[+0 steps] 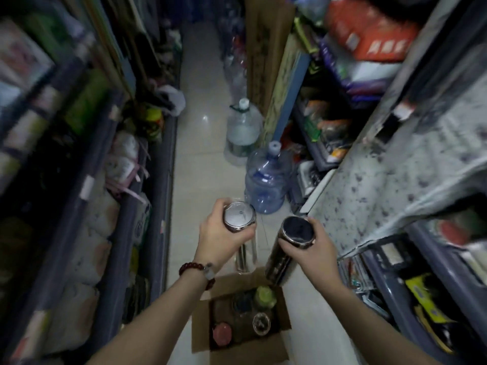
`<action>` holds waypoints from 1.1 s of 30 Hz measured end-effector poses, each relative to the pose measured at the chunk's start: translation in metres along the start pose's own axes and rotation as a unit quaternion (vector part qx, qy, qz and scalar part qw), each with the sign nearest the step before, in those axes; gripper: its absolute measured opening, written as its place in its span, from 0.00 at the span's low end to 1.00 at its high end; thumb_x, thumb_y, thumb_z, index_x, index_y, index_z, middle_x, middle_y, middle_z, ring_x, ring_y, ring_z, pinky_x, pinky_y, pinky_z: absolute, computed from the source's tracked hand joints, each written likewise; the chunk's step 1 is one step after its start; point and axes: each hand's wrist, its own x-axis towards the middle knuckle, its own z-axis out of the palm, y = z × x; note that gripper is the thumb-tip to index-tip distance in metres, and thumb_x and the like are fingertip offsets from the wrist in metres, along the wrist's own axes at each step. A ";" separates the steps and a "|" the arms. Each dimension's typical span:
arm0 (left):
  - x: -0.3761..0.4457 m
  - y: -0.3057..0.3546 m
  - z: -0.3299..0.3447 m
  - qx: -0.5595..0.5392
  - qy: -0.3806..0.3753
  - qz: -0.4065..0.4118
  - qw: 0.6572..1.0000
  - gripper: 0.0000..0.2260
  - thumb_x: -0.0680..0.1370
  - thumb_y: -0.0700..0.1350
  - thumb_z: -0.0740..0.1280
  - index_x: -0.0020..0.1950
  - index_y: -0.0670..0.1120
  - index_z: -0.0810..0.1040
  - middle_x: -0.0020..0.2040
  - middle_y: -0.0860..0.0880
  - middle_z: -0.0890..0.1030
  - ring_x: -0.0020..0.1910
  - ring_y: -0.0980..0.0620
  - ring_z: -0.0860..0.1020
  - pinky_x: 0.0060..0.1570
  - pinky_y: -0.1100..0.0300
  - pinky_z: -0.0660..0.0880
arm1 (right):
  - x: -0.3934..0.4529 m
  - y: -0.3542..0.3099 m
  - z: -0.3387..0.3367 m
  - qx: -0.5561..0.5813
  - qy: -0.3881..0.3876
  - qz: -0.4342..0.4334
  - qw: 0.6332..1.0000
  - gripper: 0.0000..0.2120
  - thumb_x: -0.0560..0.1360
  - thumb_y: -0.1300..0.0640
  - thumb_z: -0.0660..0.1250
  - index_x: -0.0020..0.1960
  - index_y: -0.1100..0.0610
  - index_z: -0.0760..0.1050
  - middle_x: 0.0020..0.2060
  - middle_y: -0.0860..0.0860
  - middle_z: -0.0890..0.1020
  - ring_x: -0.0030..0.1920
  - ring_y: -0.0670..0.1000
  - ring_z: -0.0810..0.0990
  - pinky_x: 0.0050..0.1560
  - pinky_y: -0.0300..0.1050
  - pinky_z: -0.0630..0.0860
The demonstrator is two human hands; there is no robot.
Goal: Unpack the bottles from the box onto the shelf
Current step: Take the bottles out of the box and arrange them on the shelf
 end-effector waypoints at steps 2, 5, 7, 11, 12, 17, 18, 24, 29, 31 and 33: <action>0.007 0.040 -0.006 -0.016 -0.026 0.026 0.999 0.22 0.62 0.51 0.77 0.50 0.61 0.71 0.46 0.59 0.81 0.47 0.62 0.80 0.48 0.64 0.78 | 0.003 -0.036 -0.023 0.018 0.024 -0.013 0.999 0.22 0.62 0.57 0.79 0.46 0.42 0.72 0.43 0.40 0.81 0.44 0.32 0.78 0.44 0.27 0.72; 0.013 0.095 -0.011 -0.038 -0.064 0.064 0.995 0.23 0.62 0.52 0.76 0.53 0.60 0.72 0.48 0.58 0.81 0.48 0.60 0.80 0.51 0.58 0.79 | 0.003 -0.083 -0.063 0.044 0.053 -0.028 0.997 0.20 0.64 0.61 0.78 0.49 0.49 0.73 0.42 0.42 0.81 0.42 0.32 0.78 0.43 0.27 0.71; 0.012 0.134 -0.011 -0.043 -0.084 0.086 0.992 0.26 0.61 0.56 0.75 0.57 0.57 0.72 0.50 0.57 0.81 0.49 0.57 0.80 0.50 0.58 0.79 | 0.000 -0.112 -0.092 0.057 0.067 -0.036 0.995 0.20 0.64 0.62 0.78 0.51 0.52 0.73 0.43 0.43 0.81 0.41 0.31 0.78 0.42 0.26 0.71; 0.002 0.211 -0.004 -0.081 -0.112 0.144 0.980 0.22 0.64 0.51 0.77 0.55 0.55 0.74 0.47 0.58 0.81 0.46 0.62 0.80 0.45 0.66 0.77 | -0.016 -0.162 -0.152 0.073 0.126 -0.057 0.988 0.26 0.63 0.60 0.79 0.57 0.53 0.72 0.46 0.42 0.81 0.43 0.29 0.78 0.43 0.22 0.70; -0.003 0.231 -0.002 -0.091 -0.122 0.153 0.976 0.22 0.65 0.50 0.77 0.55 0.55 0.73 0.48 0.58 0.80 0.47 0.62 0.79 0.46 0.64 0.77 | -0.022 -0.173 -0.167 0.078 0.146 -0.059 0.984 0.28 0.63 0.59 0.80 0.58 0.52 0.70 0.47 0.42 0.80 0.44 0.30 0.78 0.45 0.24 0.71; -0.026 0.327 0.021 -0.162 -0.185 0.184 0.952 0.21 0.66 0.47 0.77 0.55 0.52 0.73 0.49 0.56 0.81 0.48 0.60 0.80 0.49 0.63 0.75 | -0.054 -0.217 -0.247 0.100 0.245 -0.065 0.962 0.27 0.61 0.53 0.80 0.55 0.51 0.71 0.47 0.42 0.81 0.47 0.38 0.81 0.51 0.37 0.75; -0.032 0.344 0.027 -0.173 -0.197 0.193 0.946 0.21 0.66 0.48 0.77 0.55 0.51 0.74 0.49 0.55 0.82 0.48 0.60 0.80 0.49 0.63 0.75 | -0.062 -0.224 -0.263 0.108 0.258 -0.070 0.958 0.25 0.61 0.54 0.80 0.53 0.50 0.72 0.47 0.42 0.81 0.46 0.37 0.81 0.51 0.36 0.76; -0.075 0.443 0.065 -0.217 -0.257 0.227 0.914 0.22 0.59 0.56 0.77 0.49 0.53 0.78 0.46 0.53 0.84 0.48 0.53 0.83 0.52 0.52 0.79 | -0.109 -0.256 -0.362 0.124 0.331 -0.097 0.930 0.23 0.61 0.55 0.81 0.53 0.53 0.78 0.47 0.47 0.85 0.49 0.46 0.83 0.50 0.40 0.77; -0.123 0.520 0.094 -0.235 -0.339 0.253 0.875 0.17 0.64 0.48 0.78 0.50 0.48 0.80 0.44 0.50 0.86 0.44 0.53 0.84 0.51 0.50 0.80 | -0.149 -0.282 -0.433 0.109 0.357 -0.140 0.917 0.20 0.62 0.54 0.80 0.52 0.54 0.81 0.47 0.49 0.86 0.51 0.47 0.84 0.56 0.45 0.78; -0.143 0.547 0.101 -0.253 -0.366 0.258 0.858 0.15 0.67 0.44 0.77 0.52 0.46 0.80 0.44 0.49 0.85 0.39 0.56 0.84 0.47 0.54 0.80 | -0.165 -0.293 -0.459 0.102 0.364 -0.155 0.913 0.17 0.64 0.55 0.79 0.52 0.54 0.82 0.46 0.48 0.86 0.50 0.47 0.84 0.53 0.42 0.79; -0.158 0.569 0.108 -0.270 -0.387 0.258 0.843 0.14 0.68 0.44 0.76 0.51 0.47 0.80 0.43 0.50 0.85 0.35 0.59 0.83 0.44 0.55 0.79 | -0.180 -0.304 -0.483 0.095 0.370 -0.166 0.909 0.17 0.64 0.55 0.79 0.51 0.54 0.81 0.46 0.48 0.87 0.49 0.47 0.84 0.51 0.41 0.79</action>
